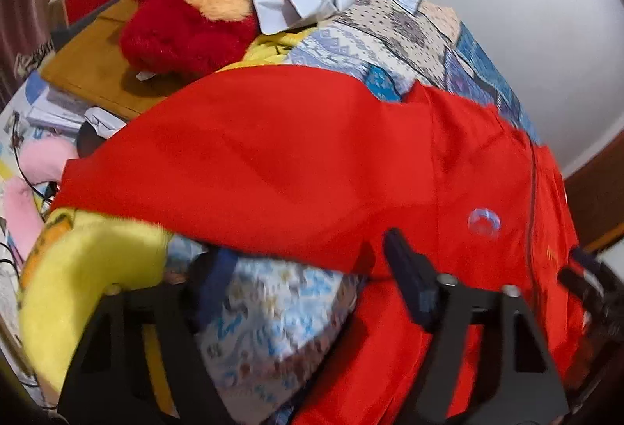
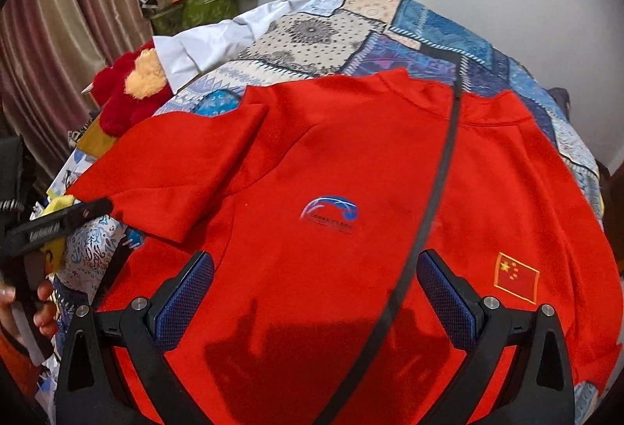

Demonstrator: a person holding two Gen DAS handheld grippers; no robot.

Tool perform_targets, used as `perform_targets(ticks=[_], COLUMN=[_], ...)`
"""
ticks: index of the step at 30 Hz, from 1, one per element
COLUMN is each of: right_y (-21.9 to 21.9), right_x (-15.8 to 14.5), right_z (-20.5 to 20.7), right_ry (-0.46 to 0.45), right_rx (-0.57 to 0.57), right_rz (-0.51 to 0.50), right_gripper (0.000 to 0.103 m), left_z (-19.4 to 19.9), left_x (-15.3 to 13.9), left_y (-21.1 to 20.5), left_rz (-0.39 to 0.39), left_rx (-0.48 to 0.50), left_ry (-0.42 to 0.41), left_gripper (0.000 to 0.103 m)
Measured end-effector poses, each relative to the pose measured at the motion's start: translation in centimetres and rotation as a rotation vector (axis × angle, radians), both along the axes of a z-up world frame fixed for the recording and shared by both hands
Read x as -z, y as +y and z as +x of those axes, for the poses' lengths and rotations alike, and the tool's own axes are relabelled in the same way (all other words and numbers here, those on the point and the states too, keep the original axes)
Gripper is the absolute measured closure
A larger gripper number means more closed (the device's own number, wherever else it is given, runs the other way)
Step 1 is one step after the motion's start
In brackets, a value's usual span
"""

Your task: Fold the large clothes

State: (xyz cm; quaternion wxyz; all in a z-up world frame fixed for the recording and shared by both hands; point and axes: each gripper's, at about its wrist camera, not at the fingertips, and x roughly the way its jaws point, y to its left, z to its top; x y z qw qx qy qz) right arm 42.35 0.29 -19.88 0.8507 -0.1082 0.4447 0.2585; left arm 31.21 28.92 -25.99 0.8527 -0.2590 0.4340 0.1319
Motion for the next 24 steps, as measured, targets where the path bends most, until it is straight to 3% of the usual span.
perform_targets(ticks=[2,4,7,10,13,17,20,24], right_y=[0.3,0.2,-0.2,-1.3,-2.8,-5.1,-7.0,-9.5], right_x=[0.2,0.1,-0.1,-0.7,-1.8,-3.6,-5.0,-6.3], right_z=[0.0,-0.1,-0.4,-0.8,-1.2,-1.9,-2.3,-3.0], right_ry=[-0.003,-0.010,-0.026,-0.052,-0.075,-0.125,-0.150,-0.170], right_rx=[-0.013,-0.020,-0.026,-0.017,0.003,0.036,0.065,0.095], right_rz=[-0.011,-0.019,-0.037,-0.052,-0.065,-0.070,-0.052,-0.030], right_gripper=[0.000,0.000,0.000,0.000,0.000,0.000,0.000,0.000], left_z=[0.4,1.0,1.6,2.0,2.2,2.6,3.2,4.2], left_x=[0.0,-0.1,-1.0,-3.1,-5.8,-9.8,-12.1,-12.2], left_y=[0.4,0.8,0.8,-0.5,-2.1,-4.9,-7.6,-12.5], left_rz=[0.008,0.027,0.080,0.244,0.328,0.366,0.349,0.364], left_rx=[-0.021,-0.041,-0.043,-0.034,0.008,0.074,0.144,0.248], left_ry=[-0.001,-0.001,-0.006,-0.022,-0.078,-0.158,-0.209,-0.218], left_gripper=[0.056,0.077,0.095,0.096,0.097,0.097,0.097,0.097])
